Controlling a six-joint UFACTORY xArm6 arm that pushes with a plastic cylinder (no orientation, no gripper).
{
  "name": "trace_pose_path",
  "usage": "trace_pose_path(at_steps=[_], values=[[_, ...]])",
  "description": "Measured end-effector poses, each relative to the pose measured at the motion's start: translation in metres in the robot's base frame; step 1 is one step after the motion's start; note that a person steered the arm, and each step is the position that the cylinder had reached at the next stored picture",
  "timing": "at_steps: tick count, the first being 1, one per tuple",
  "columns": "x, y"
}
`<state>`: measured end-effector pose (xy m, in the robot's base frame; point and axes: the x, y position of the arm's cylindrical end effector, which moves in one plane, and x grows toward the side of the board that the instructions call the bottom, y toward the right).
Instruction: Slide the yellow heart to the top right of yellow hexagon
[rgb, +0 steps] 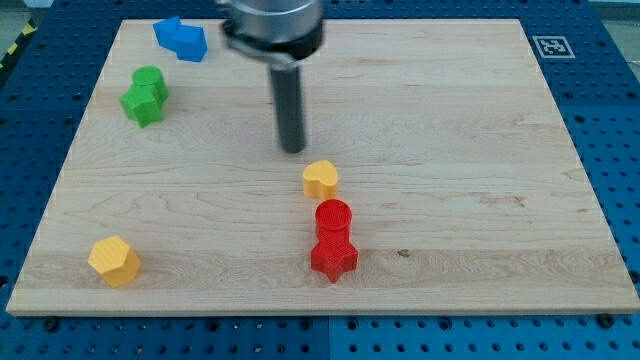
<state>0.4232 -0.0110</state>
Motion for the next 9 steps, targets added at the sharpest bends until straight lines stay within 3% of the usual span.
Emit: trace_pose_path(at_steps=[1, 3, 4, 9], values=[[0.01, 0.075], [0.04, 0.071], [0.064, 0.059], [0.066, -0.057]])
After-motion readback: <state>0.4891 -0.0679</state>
